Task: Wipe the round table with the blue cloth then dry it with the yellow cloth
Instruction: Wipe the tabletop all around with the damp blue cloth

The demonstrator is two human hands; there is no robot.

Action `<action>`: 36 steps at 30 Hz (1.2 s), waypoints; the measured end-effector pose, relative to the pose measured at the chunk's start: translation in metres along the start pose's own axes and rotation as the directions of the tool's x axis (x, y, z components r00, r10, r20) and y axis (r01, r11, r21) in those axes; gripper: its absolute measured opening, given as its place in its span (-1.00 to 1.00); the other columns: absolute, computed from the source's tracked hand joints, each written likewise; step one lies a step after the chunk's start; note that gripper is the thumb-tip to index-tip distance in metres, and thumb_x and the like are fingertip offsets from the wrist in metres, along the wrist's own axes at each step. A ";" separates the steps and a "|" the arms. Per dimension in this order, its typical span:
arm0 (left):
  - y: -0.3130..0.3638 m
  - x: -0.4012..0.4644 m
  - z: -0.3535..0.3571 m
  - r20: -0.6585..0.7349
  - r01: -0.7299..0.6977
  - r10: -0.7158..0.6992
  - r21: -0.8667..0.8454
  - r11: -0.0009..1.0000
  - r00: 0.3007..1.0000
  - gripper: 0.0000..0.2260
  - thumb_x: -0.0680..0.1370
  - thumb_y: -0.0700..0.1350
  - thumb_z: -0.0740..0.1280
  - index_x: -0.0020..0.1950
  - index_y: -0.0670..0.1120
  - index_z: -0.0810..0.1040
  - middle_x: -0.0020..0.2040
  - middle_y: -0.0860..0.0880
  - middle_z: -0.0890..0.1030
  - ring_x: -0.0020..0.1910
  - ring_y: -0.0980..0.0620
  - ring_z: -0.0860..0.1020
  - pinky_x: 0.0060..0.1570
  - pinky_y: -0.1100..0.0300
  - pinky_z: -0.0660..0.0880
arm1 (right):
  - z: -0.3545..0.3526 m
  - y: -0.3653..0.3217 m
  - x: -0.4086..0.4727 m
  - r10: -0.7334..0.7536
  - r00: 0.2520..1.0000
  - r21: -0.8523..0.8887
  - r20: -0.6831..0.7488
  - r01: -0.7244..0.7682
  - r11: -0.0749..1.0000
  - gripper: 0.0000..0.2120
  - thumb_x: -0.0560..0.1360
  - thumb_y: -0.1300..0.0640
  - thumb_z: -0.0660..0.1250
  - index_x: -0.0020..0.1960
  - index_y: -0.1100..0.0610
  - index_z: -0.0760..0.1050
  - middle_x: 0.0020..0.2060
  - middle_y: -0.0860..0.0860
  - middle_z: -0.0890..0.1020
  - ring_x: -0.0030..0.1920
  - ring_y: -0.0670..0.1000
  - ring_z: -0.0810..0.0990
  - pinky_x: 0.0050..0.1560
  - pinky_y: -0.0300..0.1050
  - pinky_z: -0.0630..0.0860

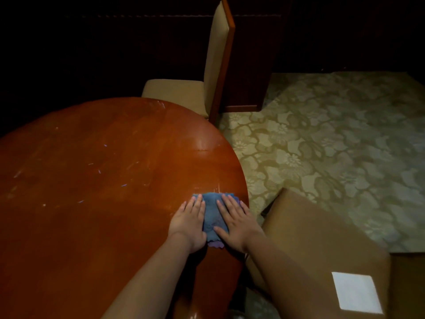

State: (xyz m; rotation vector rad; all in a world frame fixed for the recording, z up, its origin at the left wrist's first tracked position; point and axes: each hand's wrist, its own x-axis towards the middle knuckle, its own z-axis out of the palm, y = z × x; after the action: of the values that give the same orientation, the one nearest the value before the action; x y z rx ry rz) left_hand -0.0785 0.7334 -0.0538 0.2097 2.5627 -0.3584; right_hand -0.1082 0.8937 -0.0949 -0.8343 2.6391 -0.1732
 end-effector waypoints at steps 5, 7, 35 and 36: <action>-0.007 0.036 -0.023 0.027 0.060 -0.059 -0.008 0.998 0.998 -0.30 0.60 0.13 -0.01 0.53 -0.21 -0.28 0.54 -0.17 -0.27 0.53 -0.10 -0.24 0.50 0.02 -0.18 | -0.018 0.029 0.041 -0.081 0.996 -0.011 0.025 0.082 0.997 -0.08 0.12 -0.42 -0.67 0.38 0.02 -0.51 0.40 -0.05 -0.44 0.40 -0.10 -0.46 0.43 -0.03 -0.37; -0.008 0.048 -0.033 0.040 0.085 -0.085 -0.006 0.996 0.996 -0.30 0.61 0.13 -0.01 0.53 -0.21 -0.28 0.54 -0.16 -0.27 0.53 -0.09 -0.24 0.50 0.02 -0.18 | -0.024 0.041 0.056 -0.108 0.994 -0.010 0.010 0.109 0.994 -0.08 0.16 -0.45 -0.67 0.39 0.02 -0.51 0.41 -0.05 -0.43 0.40 -0.09 -0.47 0.44 -0.03 -0.39; -0.003 0.039 -0.037 -0.001 0.147 -0.152 -0.253 0.956 0.988 -0.44 0.65 0.05 -0.04 0.57 -0.16 -0.14 0.57 -0.12 -0.14 0.55 -0.04 -0.13 0.49 0.07 -0.16 | -0.067 0.050 0.068 -0.179 0.984 -0.087 0.026 0.180 0.980 -0.37 0.56 -0.13 -0.14 0.55 0.14 0.04 0.53 0.12 0.09 0.51 0.09 0.06 0.47 -0.05 -0.01; -0.003 0.036 -0.037 -0.025 0.146 -0.159 -0.282 0.948 0.987 -0.45 0.65 0.05 -0.01 0.57 -0.15 -0.07 0.57 -0.12 -0.07 0.55 -0.05 -0.07 0.49 0.07 -0.13 | -0.068 0.048 0.066 -0.178 0.984 -0.093 -0.007 0.177 0.980 -0.45 0.60 -0.07 -0.02 0.53 0.14 0.11 0.50 0.12 0.16 0.47 0.10 0.14 0.44 -0.04 0.08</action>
State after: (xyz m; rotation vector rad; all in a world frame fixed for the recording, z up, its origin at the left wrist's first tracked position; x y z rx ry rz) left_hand -0.1277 0.7442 -0.0422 -0.0859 2.6473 -0.0445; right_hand -0.2095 0.8955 -0.0631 -1.1048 2.6018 -0.1043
